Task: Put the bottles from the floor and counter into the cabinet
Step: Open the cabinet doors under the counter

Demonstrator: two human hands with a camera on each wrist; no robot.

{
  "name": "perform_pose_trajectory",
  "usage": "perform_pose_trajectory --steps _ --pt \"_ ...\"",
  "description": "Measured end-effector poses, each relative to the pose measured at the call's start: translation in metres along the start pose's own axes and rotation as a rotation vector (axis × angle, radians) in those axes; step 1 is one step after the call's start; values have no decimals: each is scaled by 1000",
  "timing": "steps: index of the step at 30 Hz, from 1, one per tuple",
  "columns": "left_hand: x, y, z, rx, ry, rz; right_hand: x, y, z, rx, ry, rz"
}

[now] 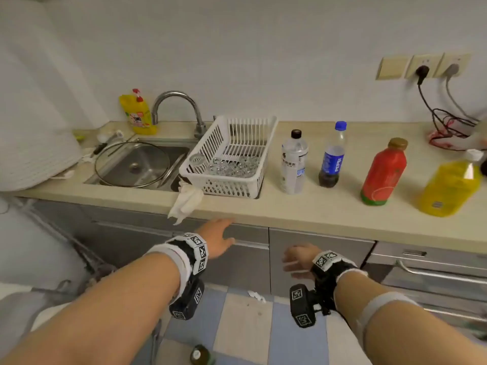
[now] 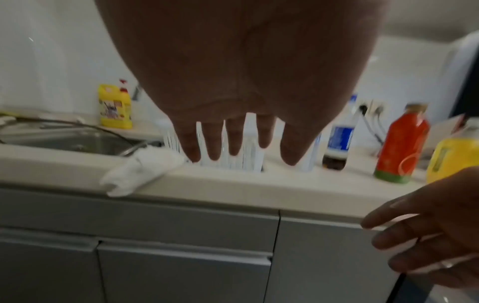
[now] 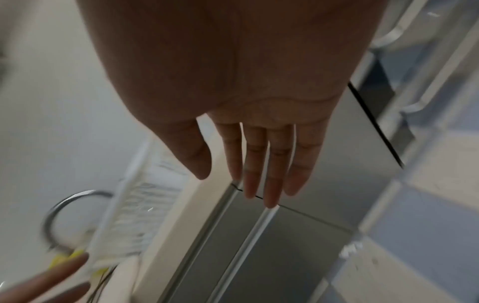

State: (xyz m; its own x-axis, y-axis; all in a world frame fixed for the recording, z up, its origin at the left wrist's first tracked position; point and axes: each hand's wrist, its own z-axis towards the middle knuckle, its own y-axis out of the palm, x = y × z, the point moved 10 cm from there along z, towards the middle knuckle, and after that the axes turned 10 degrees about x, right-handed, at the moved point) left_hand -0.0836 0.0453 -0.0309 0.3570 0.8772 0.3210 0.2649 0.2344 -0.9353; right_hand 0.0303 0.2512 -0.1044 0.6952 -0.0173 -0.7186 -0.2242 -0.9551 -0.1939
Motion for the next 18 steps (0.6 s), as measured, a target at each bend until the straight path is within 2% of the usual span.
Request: perform_pose_trajectory --steps 5,8,11,14,18 --pt "-10 42 65 -46 -19 155 17 -3 97 103 188 438" --pt "-12 58 94 -32 11 228 16 11 138 59 301 661" --pt "-26 81 105 -31 7 245 8 22 159 29 346 836" --pt "-32 92 104 4 -17 193 6 27 167 24 350 896" --pt "-35 94 104 -12 -29 151 14 29 164 78 377 829"
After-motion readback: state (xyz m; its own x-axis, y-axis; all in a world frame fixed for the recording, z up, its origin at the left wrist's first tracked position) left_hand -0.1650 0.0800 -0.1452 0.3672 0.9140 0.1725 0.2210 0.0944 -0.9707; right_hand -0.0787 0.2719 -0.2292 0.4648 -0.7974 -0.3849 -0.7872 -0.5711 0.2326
